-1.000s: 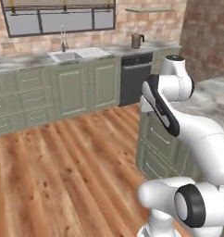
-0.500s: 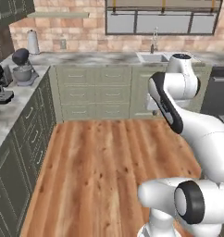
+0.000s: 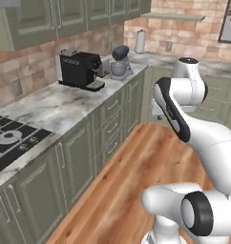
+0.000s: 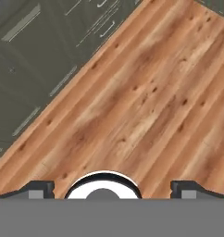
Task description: Navigate to the sink.
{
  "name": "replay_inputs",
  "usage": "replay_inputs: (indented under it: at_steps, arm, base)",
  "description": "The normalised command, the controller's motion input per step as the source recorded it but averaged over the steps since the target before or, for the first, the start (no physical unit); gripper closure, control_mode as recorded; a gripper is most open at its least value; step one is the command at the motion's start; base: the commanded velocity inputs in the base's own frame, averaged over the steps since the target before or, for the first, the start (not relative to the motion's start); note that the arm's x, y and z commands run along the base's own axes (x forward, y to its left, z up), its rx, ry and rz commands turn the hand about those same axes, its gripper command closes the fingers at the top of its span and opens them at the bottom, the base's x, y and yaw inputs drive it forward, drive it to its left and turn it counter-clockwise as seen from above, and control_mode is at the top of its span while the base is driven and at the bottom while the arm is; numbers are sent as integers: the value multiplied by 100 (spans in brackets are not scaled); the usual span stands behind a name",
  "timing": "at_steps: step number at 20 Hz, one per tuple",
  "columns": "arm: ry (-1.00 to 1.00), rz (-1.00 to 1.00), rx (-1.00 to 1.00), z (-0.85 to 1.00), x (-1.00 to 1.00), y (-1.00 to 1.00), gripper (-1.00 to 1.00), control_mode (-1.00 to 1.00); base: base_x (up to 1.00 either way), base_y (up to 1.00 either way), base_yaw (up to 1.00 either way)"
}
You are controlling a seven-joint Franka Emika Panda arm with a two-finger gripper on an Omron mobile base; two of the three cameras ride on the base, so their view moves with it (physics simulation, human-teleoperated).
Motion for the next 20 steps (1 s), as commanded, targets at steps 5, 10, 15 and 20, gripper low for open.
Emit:
replay_inputs:
  at_steps: [5, 10, 15, 20]
  arm:
    - [0, 0, 0, 0, 0, 0, -100, 100]
    - [0, 0, 0, 0, 0, 0, -100, 100]
    - [0, 0, 0, 0, 0, 0, -100, 100]
    - [0, 0, 0, 0, 0, 0, -100, 100]
  base:
    - [83, -23, 68]
    - [89, -98, -15]
    - [45, -84, -54]
    - [40, -80, -57]
